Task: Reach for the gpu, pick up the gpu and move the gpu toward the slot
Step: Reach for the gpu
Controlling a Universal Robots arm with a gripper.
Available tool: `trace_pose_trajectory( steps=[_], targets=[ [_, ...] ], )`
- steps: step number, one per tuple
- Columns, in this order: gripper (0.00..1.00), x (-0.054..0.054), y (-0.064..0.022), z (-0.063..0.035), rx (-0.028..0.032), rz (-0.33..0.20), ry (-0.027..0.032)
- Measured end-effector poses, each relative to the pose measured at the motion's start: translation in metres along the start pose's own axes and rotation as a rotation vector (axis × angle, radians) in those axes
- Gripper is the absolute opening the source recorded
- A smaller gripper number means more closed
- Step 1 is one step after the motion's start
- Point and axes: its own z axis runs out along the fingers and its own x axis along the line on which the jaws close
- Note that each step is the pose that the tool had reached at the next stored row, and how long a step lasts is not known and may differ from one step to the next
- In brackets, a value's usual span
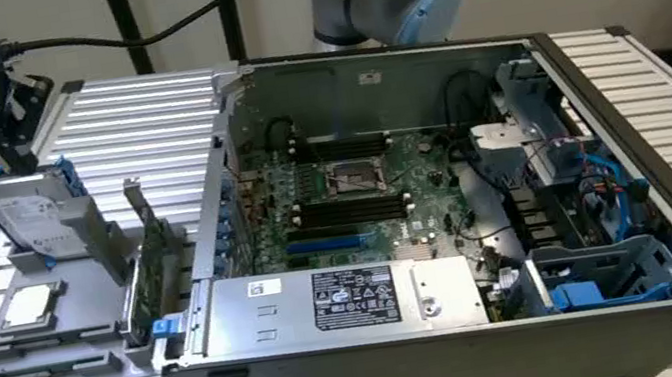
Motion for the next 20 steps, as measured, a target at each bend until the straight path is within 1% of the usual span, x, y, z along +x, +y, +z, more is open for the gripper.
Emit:
trace_pose_trajectory(
  steps=[14,16,20],
  targets=[
    [0.11,0.000,-0.0001,-0.0001,0.0000,0.000,0.0001],
    [0.11,-0.003,-0.0028,-0.0002,0.0001,0.000,0.0010],
    [0.11,-0.015,-0.0124,-0.0005,0.0000,0.000,0.0022]
  ],
)
